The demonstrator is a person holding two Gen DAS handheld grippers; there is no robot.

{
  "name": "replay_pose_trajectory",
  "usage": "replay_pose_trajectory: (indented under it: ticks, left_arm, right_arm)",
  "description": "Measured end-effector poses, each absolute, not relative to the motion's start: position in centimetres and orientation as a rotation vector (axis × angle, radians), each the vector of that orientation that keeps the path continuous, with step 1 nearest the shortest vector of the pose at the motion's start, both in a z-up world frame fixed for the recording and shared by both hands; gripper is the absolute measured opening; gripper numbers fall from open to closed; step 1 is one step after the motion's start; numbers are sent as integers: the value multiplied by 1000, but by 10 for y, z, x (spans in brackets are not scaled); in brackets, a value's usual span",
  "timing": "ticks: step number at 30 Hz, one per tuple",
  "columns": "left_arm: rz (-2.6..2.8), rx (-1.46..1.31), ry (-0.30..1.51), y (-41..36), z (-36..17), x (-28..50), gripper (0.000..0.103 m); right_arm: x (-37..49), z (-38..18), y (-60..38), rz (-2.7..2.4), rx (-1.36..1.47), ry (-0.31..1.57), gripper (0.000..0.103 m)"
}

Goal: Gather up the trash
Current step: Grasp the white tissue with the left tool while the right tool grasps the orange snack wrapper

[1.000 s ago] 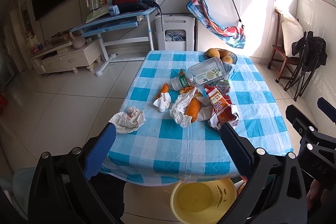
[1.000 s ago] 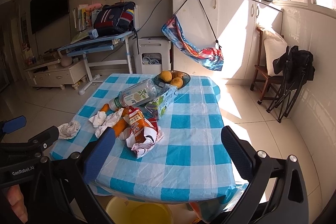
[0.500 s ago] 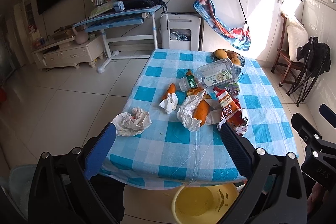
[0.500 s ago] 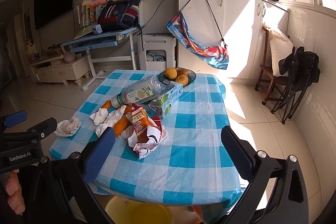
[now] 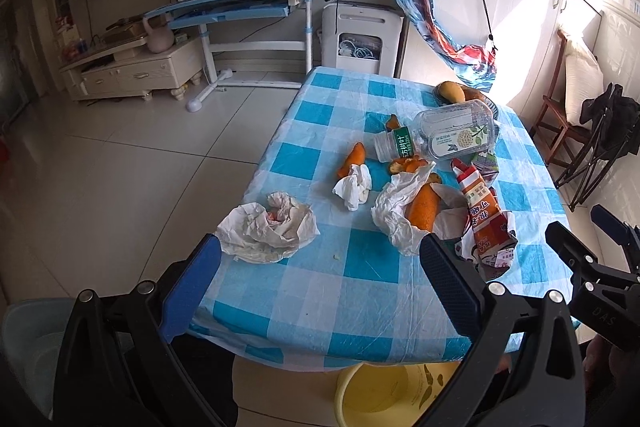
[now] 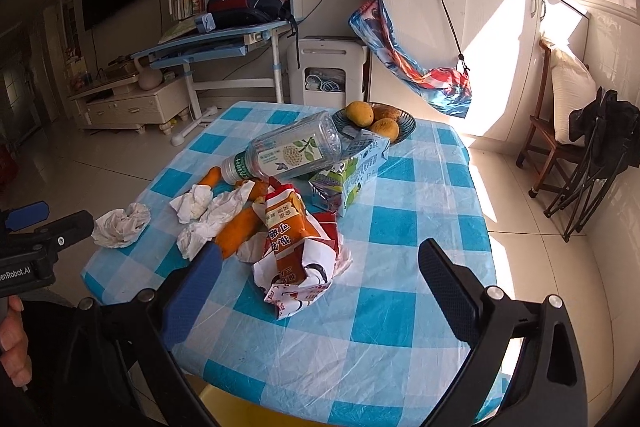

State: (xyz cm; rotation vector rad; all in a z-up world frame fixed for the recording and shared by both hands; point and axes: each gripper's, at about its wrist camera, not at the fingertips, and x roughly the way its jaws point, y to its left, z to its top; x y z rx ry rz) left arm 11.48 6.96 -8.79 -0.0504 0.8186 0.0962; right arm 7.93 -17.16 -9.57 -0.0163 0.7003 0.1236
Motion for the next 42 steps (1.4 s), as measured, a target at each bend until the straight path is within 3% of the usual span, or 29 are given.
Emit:
replay_pose_trajectory:
  ticks: [8,12,19,21,25,27,28,42]
  left_arm:
    - [195,-63,840,128,-107,120,96]
    - [208,-15,869,127,-128,142,96]
    - [218,20,946,113,-175,187,96]
    - [214,32,964,109,-185,194,85]
    - [104,-54,961,105,-192,195,38]
    - [82,-39,951,97,-190,194,34]
    - [57,-44,948,94,-189,192,32]
    - [-127,-125,815,66,-133,141,30]
  right_arm:
    - [101,-125,-165,158,-18,773,77]
    - [109,-138,-163,169,-10,808,68]
    - [115,-148,-168,174,9,837,61]
    - [117,-150,-172,174,23,848,59]
    - [122,-156,-176,180,42,870,47]
    - [124,-159,-177,199,66,888,30]
    - [125,-161,-178,211,78,899,27]
    - [92,-127,-199,227,142,804,22]
